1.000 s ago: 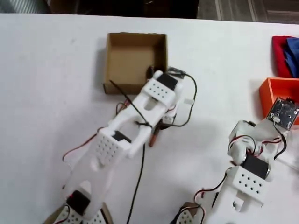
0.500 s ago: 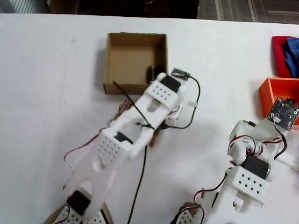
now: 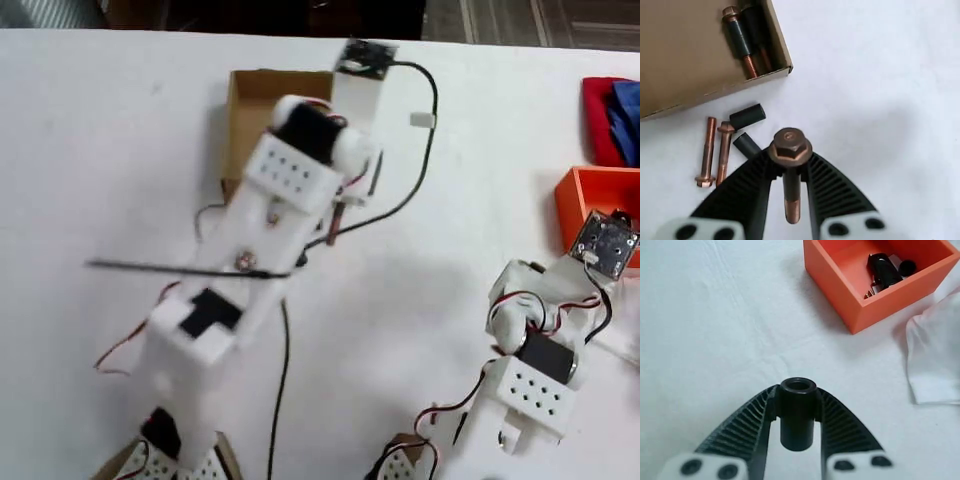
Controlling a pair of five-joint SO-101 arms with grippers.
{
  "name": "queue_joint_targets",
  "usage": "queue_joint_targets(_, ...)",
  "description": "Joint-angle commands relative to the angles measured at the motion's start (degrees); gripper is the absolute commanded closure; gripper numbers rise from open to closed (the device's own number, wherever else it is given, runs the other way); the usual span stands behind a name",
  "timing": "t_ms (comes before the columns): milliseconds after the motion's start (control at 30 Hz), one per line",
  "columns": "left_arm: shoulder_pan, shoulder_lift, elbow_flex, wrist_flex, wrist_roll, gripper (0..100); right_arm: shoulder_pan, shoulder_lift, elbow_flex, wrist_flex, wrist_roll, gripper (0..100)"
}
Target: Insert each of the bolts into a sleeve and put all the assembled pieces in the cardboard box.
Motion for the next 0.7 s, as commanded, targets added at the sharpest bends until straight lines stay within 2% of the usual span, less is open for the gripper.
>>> queue_joint_targets(0,-0.62,-16.26,16.75,0.62,-0.09,97,-0.75,-1.8,-0.35,-0.92,-0.53,97.7)
queue_joint_targets(100,-2.37,-28.84,31.87,-5.27,-0.18,97,-3.21,-1.8,-0.35,-0.4,-0.53,97.7)
queue_joint_targets(167,-4.13,-38.15,41.36,-13.01,-0.18,97,-6.73,-1.89,-0.88,1.19,-0.53,97.6)
queue_joint_targets(467,-9.41,-73.05,91.03,-58.9,0.35,97,-24.66,-15.6,-1.14,2.59,-0.62,97.6)
queue_joint_targets(600,-12.22,-82.81,107.12,-80.53,0.44,97,-33.8,-21.05,0.62,-5.49,-0.62,97.5)
queue_joint_targets(667,-12.22,-84.92,110.9,-87.3,0.44,97,-38.73,-21.58,3.6,-13.32,-0.26,97.5)
